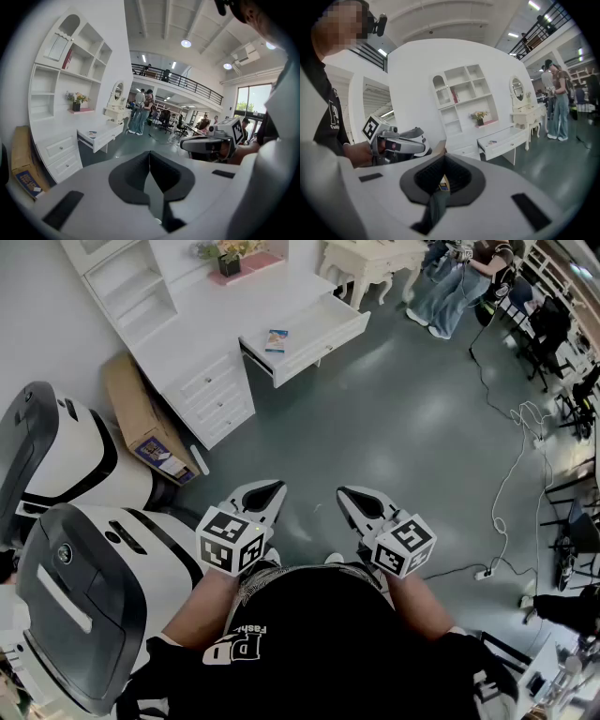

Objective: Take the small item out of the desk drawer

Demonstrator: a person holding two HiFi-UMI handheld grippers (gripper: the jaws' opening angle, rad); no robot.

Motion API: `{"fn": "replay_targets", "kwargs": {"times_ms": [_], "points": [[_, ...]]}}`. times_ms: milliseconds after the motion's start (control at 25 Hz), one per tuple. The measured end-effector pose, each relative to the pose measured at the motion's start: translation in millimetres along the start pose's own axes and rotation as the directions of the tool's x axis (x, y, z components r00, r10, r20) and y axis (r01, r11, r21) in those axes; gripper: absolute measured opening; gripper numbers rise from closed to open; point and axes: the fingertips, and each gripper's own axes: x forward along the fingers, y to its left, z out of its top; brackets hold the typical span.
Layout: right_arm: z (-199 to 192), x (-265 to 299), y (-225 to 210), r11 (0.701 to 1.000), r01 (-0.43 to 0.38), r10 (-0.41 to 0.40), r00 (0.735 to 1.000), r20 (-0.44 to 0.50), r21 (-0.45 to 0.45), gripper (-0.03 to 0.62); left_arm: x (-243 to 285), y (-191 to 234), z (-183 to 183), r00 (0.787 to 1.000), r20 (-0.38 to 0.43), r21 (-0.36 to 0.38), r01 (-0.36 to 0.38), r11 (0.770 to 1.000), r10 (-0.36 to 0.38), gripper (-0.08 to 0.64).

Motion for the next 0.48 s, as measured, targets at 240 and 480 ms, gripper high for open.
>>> {"fn": "replay_targets", "kwargs": {"times_ms": [240,480], "points": [[-1,1,4,1.0,-0.002,0.002,1.0,0.001,-0.001,0.006,-2,0,-1,1.0,0.002,0.006,0.001,1.0,-0.001,0.015],[-5,3,11,1.0,-0.016,0.016,1.0,-0.011,-0.005,0.006,-4,1,-1,1.0,0.004,0.01,0.005,1.0,-0.005,0.015]]}}
